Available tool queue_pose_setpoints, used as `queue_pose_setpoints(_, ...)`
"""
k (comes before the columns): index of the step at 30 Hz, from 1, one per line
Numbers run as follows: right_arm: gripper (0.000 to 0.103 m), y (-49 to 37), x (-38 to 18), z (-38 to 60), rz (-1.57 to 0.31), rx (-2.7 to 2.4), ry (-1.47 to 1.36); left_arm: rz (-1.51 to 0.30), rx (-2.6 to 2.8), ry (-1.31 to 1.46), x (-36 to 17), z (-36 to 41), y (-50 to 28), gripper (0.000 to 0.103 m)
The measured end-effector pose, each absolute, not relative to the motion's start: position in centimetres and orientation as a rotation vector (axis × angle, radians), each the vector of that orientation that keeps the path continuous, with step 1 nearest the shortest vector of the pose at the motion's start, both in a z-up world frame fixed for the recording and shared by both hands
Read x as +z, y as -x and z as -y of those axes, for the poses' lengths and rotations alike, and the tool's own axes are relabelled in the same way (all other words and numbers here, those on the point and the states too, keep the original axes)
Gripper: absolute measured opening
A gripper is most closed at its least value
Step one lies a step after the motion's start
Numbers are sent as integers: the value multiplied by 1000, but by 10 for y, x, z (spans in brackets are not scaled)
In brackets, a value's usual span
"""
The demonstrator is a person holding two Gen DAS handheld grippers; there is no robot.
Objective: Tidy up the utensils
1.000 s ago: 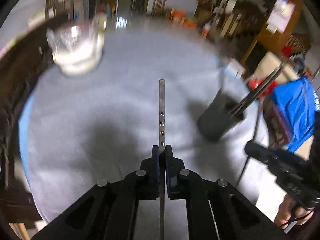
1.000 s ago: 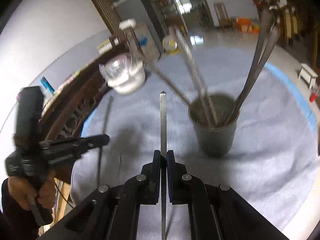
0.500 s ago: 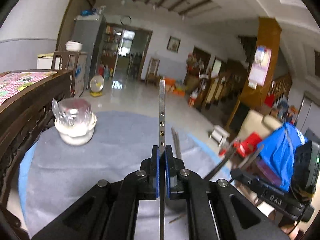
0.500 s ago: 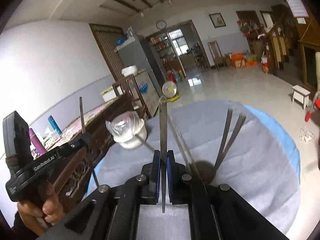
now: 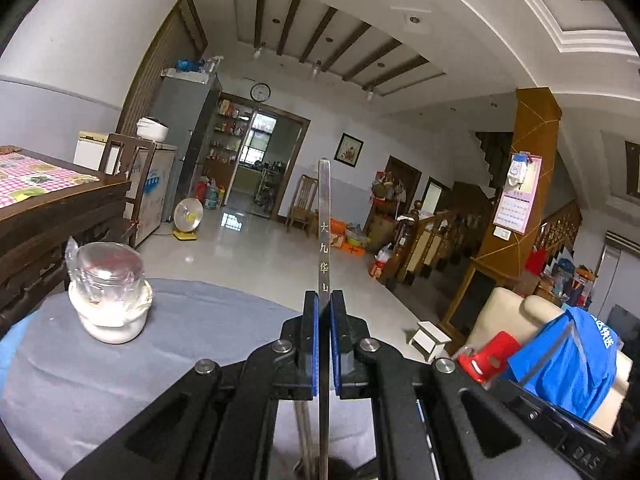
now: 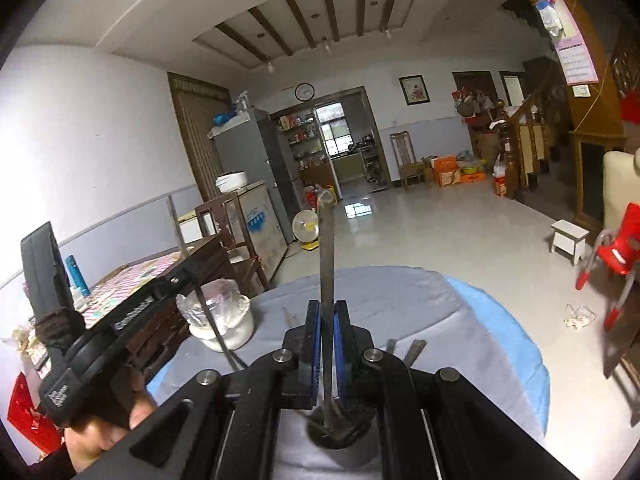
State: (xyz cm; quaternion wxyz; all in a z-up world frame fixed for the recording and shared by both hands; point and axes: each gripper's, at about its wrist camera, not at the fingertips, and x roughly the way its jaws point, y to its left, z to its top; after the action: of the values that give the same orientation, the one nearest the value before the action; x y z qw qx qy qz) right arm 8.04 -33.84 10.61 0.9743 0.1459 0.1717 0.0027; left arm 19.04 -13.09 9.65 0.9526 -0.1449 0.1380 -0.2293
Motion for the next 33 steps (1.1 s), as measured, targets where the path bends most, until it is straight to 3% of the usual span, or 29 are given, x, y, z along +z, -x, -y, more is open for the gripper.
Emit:
queue_pose_setpoints(19, 8, -89, 54, 365, -518, 18, -380, -410, -424, 180, 29, 172, -193, 6)
queue_pose_setpoints(22, 8, -93, 46, 369, -567, 36, -432, -438, -427, 167, 30, 168, -188, 17)
queue_pose_setpoints(24, 8, -94, 41, 370, -604, 50, -464, -437, -425, 156, 34, 161, -179, 44)
queue_pose_setpoints(33, 15, -79, 30, 369, -624, 66, -545, -435, -409, 71, 51, 118, -136, 72)
